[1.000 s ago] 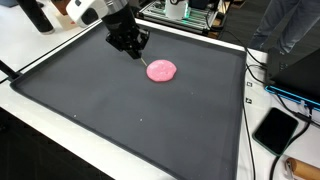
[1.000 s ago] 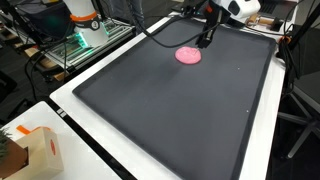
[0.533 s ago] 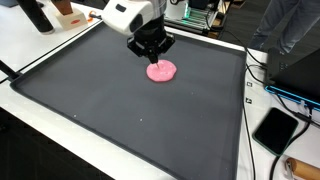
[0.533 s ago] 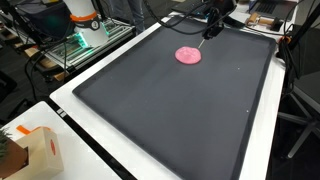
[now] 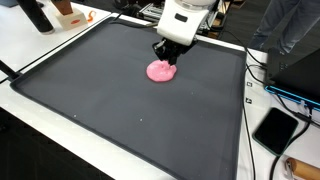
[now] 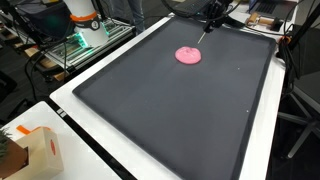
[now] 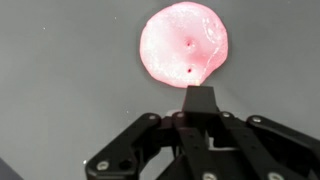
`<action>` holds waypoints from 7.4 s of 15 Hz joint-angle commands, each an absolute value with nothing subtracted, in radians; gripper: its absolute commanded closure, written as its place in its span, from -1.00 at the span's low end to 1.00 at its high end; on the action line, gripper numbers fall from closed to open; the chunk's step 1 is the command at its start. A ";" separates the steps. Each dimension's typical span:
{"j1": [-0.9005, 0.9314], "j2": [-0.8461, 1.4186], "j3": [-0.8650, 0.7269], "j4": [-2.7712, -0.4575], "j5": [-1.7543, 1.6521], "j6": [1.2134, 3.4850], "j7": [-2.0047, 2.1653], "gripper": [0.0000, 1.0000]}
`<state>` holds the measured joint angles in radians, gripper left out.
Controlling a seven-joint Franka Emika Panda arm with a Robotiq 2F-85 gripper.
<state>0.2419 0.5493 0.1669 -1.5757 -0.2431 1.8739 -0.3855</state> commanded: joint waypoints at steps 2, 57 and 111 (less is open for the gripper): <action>0.283 0.540 0.194 -1.612 -0.345 1.876 -0.458 0.93; 0.066 0.178 0.179 -1.719 -0.033 1.811 -0.809 0.93; 0.042 0.302 0.200 -2.024 0.095 2.256 -1.256 0.93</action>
